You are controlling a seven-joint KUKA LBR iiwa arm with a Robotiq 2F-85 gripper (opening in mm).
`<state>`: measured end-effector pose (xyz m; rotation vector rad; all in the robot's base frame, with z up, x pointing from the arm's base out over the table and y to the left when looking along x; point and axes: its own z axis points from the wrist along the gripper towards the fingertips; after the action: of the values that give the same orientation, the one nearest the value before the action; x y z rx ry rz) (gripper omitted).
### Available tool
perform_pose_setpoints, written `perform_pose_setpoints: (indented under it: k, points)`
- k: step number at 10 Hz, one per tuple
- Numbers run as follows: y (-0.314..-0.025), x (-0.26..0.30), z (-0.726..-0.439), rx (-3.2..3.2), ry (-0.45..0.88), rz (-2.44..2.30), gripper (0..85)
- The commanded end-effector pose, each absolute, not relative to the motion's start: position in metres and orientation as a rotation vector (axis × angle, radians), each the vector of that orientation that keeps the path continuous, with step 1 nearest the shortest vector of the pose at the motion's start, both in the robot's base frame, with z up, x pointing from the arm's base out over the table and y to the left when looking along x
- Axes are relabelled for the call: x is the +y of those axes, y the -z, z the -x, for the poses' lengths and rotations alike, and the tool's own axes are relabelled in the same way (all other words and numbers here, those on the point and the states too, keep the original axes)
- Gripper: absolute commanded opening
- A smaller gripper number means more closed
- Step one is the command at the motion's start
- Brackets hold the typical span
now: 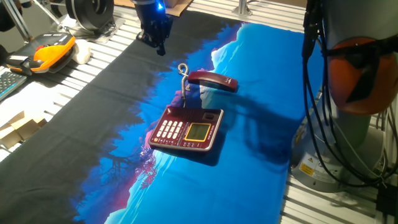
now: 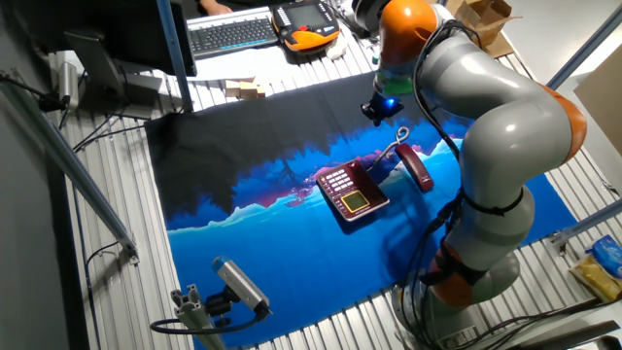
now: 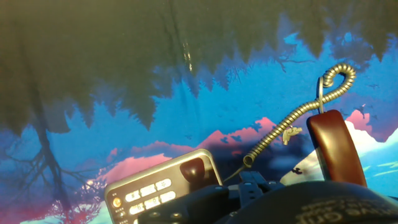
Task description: Place the handset of the telephone on the corresponding phone cradle
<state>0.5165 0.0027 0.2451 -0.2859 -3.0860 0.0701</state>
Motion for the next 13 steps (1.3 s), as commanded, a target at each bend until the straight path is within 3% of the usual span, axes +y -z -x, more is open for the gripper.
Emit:
perform_pose_setpoints:
  k: [1,2,3,4,5,6,7,12,13]
  points:
    - [-0.245,0.003,-0.517,-3.065,-0.064,0.282,0.0]
    - [-0.245,0.003,-0.517,-3.058,-0.051,0.289,0.0]
    - [-0.245,0.003,-0.517,-3.062,-0.056,0.268,17.0]
    - [-0.245,0.003,-0.517,-3.071,-0.087,0.256,17.0]
    - [-0.241,-0.011,-0.518,-3.118,-0.158,0.285,51.0]
    - [-0.235,-0.026,-0.519,-3.139,-0.179,0.279,51.0]
    - [-0.231,-0.042,-0.520,-3.143,-0.174,0.238,68.0]
    - [-0.210,-0.097,-0.517,-3.113,-0.148,0.019,68.0]
    - [-0.203,-0.105,-0.514,-3.115,-0.131,-0.002,51.0]
